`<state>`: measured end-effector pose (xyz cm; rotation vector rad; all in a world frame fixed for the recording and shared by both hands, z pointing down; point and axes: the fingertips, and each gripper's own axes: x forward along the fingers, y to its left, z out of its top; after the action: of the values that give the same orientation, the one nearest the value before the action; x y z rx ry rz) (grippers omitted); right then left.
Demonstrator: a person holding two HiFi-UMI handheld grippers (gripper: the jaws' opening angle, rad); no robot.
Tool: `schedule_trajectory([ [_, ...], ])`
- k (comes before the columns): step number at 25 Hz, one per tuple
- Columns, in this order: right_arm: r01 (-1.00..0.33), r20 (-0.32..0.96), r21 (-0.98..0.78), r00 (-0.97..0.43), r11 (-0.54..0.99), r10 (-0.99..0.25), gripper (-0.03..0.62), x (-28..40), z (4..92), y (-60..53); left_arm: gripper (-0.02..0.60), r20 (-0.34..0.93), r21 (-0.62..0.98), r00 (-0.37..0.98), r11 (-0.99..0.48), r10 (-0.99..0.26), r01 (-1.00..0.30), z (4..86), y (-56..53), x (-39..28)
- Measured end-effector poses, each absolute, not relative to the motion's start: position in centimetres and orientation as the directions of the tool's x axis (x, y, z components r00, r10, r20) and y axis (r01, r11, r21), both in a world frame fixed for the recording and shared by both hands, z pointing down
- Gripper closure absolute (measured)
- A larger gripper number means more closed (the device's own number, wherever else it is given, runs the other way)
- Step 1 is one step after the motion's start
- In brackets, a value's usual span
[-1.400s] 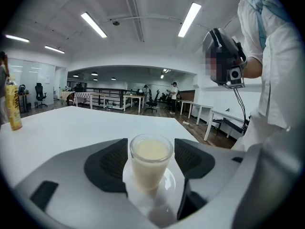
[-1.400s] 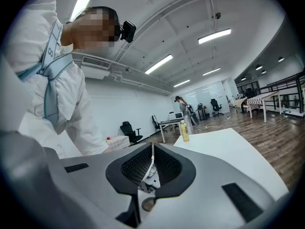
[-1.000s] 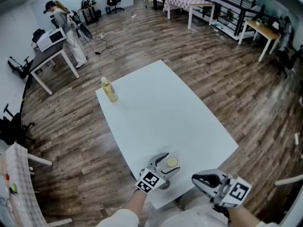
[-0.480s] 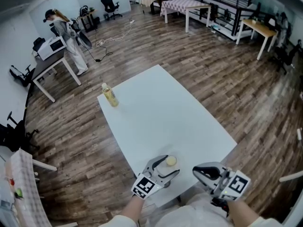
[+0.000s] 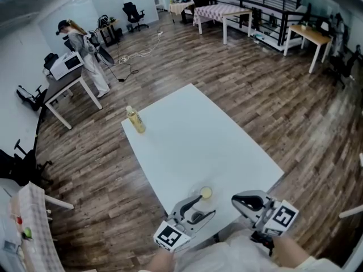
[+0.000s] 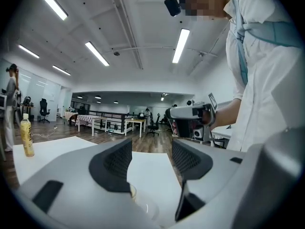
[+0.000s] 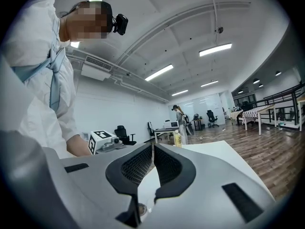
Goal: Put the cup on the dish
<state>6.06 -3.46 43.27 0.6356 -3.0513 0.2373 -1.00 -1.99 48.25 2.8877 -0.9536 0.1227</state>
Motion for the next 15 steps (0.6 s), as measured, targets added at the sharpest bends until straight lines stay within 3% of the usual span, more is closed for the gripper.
schedule_trajectory([
  [3,-0.396,0.034,-0.141,-0.918,0.907,-0.396,0.560,5.9,43.2,-3.6,0.390,0.068,0.068,0.790,-0.787,-0.609,-0.613,46.6,-0.8,-1.3],
  [7,-0.388,0.029,-0.127,-0.921,0.913,-0.388,0.560,5.7,42.6,-3.7,0.567,0.038,0.044,0.786,-0.785,-0.617,-0.618,44.8,0.6,-1.7],
  [15,-0.370,0.011,-0.096,-0.929,0.924,-0.371,0.560,5.3,41.9,-3.4,0.581,0.025,0.051,0.791,-0.790,-0.611,-0.611,43.2,2.0,-2.4],
])
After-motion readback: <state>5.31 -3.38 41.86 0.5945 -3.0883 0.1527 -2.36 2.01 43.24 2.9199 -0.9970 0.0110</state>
